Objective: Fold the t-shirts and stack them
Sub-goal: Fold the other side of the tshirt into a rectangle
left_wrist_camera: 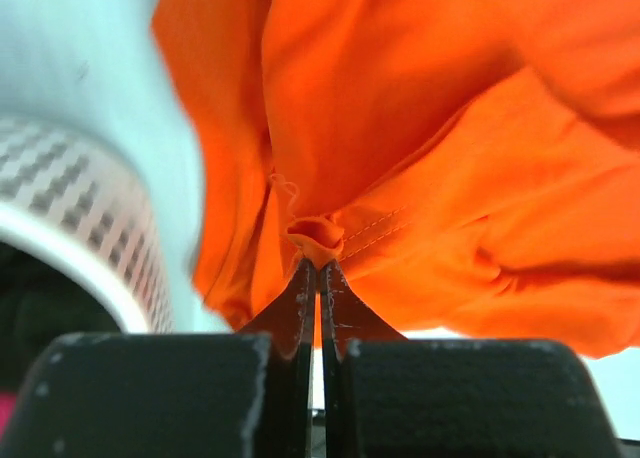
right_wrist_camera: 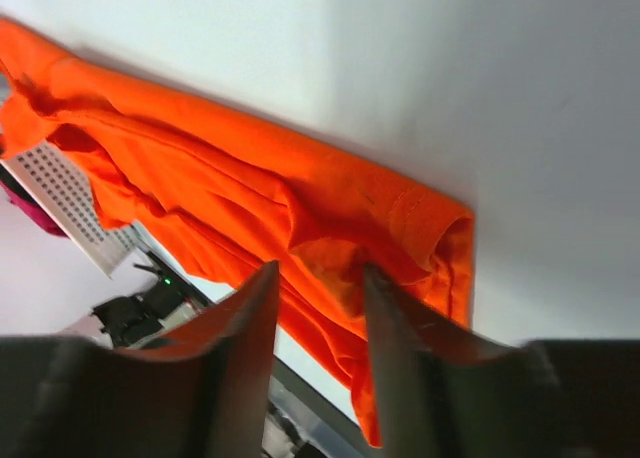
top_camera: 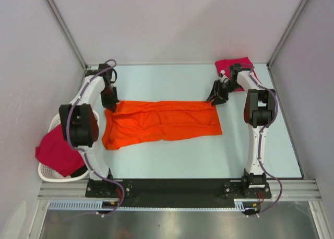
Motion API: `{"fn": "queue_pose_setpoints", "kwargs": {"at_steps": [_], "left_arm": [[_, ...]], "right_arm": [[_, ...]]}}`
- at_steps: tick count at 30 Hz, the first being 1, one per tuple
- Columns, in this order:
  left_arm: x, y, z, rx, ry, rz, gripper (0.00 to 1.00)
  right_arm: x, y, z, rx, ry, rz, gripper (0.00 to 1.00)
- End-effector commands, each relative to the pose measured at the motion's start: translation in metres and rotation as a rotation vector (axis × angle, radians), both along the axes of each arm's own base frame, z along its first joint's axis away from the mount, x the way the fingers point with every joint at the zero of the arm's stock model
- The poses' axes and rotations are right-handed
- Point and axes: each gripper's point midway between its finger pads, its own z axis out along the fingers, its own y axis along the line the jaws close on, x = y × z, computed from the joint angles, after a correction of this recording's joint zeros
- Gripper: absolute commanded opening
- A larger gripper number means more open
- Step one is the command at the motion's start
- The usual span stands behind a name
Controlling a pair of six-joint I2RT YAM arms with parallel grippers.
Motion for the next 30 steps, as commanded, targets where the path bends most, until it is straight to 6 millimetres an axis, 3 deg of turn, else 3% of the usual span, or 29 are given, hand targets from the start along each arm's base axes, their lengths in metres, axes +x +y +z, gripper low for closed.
{"fn": "queue_pose_setpoints", "kwargs": {"at_steps": [1,3,4,6,7,8,10,12,15,18,21,24,25,28,30], "left_arm": [[-0.028,0.023,0.020,0.145,-0.043,0.003,0.00],[-0.048,0.028,0.011,0.171,0.008,0.016,0.00],[-0.055,0.028,0.004,0.173,0.041,0.021,0.00],[-0.078,0.021,-0.013,0.140,0.154,0.021,0.00],[-0.087,0.014,-0.025,0.095,0.210,0.019,0.35],[-0.098,0.009,-0.032,0.077,0.265,0.018,0.51],[-0.104,0.004,-0.040,0.110,0.305,-0.009,0.72],[-0.090,0.002,-0.032,0.136,0.237,-0.015,0.74],[-0.046,-0.005,0.005,0.124,0.033,-0.019,0.83],[-0.010,-0.017,0.034,0.086,-0.092,-0.037,0.83],[0.013,-0.028,0.048,0.057,-0.149,-0.067,0.83],[0.025,-0.037,0.034,0.016,-0.106,-0.090,0.80],[0.024,-0.040,0.017,0.006,-0.050,-0.107,0.76],[0.023,-0.047,-0.010,-0.015,0.032,-0.133,0.72],[0.025,-0.054,-0.016,-0.045,0.043,-0.153,0.71]], "right_arm": [[0.007,0.002,0.039,0.033,-0.090,-0.001,0.58],[0.007,0.001,0.044,0.032,-0.099,-0.005,0.71],[0.007,0.001,0.044,0.032,-0.099,-0.006,0.82],[0.008,0.002,0.048,0.038,-0.106,-0.005,0.87],[0.009,0.002,0.048,0.039,-0.107,-0.008,0.89],[0.008,0.002,0.048,0.040,-0.105,-0.007,0.89],[0.009,0.002,0.049,0.040,-0.109,-0.006,0.90],[0.009,0.002,0.051,0.041,-0.111,-0.008,0.90],[0.008,0.002,0.050,0.037,-0.109,-0.008,0.91],[0.006,0.002,0.049,0.039,-0.103,-0.007,0.91],[0.005,0.003,0.048,0.040,-0.100,-0.004,0.91],[0.005,0.003,0.046,0.037,-0.095,-0.003,0.91],[0.006,0.003,0.047,0.037,-0.096,-0.005,0.91],[0.008,0.001,0.049,0.033,-0.105,-0.008,0.91],[0.008,0.000,0.051,0.033,-0.109,-0.012,0.91]]}}
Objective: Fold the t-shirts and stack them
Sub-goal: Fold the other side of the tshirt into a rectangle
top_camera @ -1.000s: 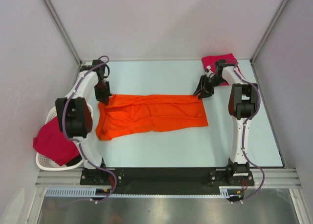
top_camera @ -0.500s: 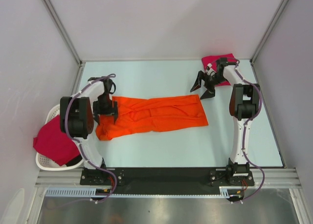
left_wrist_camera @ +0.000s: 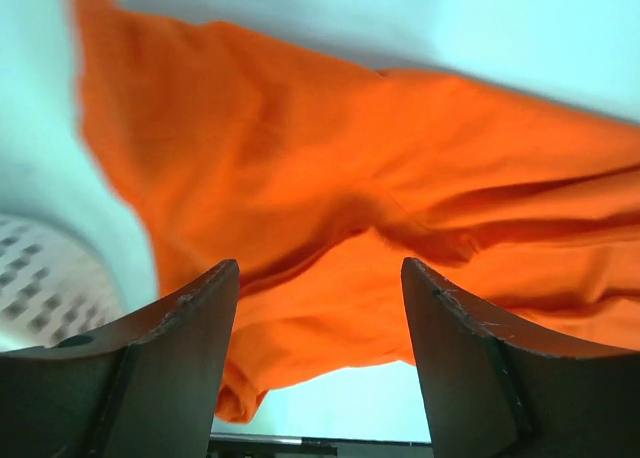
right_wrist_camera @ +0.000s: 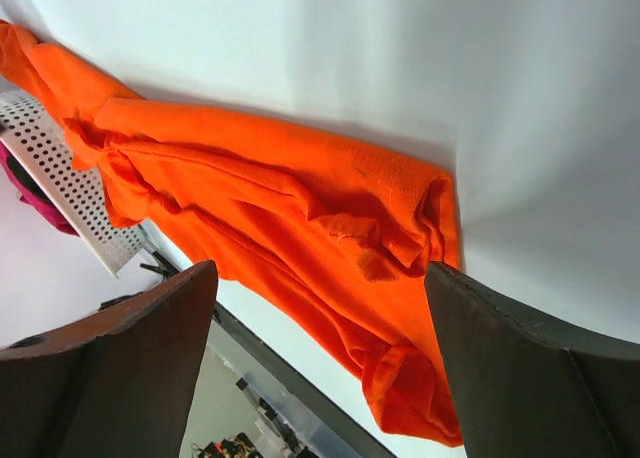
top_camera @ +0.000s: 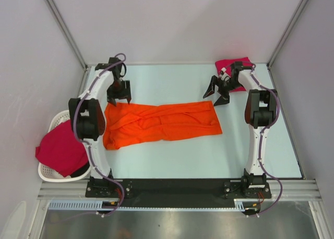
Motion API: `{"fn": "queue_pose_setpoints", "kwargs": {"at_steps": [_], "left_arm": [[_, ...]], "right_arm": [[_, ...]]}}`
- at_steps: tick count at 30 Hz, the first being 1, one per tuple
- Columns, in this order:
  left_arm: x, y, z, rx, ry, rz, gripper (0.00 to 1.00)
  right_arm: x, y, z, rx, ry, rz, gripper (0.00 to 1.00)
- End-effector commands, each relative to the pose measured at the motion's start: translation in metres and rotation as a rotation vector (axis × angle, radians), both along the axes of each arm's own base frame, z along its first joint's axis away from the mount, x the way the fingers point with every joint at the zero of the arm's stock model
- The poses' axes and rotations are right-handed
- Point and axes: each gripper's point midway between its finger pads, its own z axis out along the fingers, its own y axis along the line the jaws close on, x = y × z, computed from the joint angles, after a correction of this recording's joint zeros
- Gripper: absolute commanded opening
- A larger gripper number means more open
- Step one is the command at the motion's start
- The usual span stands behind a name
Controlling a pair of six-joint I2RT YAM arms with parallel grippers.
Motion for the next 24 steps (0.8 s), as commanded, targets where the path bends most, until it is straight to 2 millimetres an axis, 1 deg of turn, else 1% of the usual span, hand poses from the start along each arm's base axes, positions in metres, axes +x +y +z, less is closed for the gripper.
{"fn": "queue_pose_setpoints", "kwargs": {"at_steps": [1,6,8,10,12,15,17,19,24], "left_arm": [[-0.011,-0.019,-0.036,-0.053,0.142,-0.076,0.71],[-0.009,-0.016,-0.035,-0.038,0.135,-0.085,0.71],[-0.011,-0.015,-0.033,-0.034,0.133,-0.089,0.70],[-0.013,-0.015,-0.033,-0.034,0.135,-0.097,0.67],[-0.016,-0.017,-0.031,-0.048,0.137,-0.103,0.63],[-0.024,-0.022,-0.033,-0.078,0.150,-0.116,0.63],[-0.031,-0.024,-0.039,-0.087,0.179,-0.121,0.63],[-0.034,-0.025,-0.040,-0.091,0.186,-0.126,0.63],[-0.032,-0.038,-0.027,-0.135,0.147,-0.156,0.64]], "right_arm": [[0.004,-0.001,0.036,0.015,-0.075,-0.007,0.90],[0.003,-0.003,0.037,0.010,-0.077,-0.006,0.91],[0.003,-0.003,0.037,0.012,-0.075,-0.007,0.90],[0.002,-0.003,0.036,0.013,-0.070,-0.007,0.90],[0.003,-0.003,0.035,0.012,-0.068,-0.010,0.90],[0.004,-0.003,0.034,0.013,-0.068,-0.009,0.90],[0.005,-0.003,0.035,0.014,-0.071,-0.009,0.90],[0.004,-0.001,0.034,0.014,-0.067,-0.007,0.90],[0.003,-0.001,0.032,0.009,-0.066,-0.002,0.90]]}}
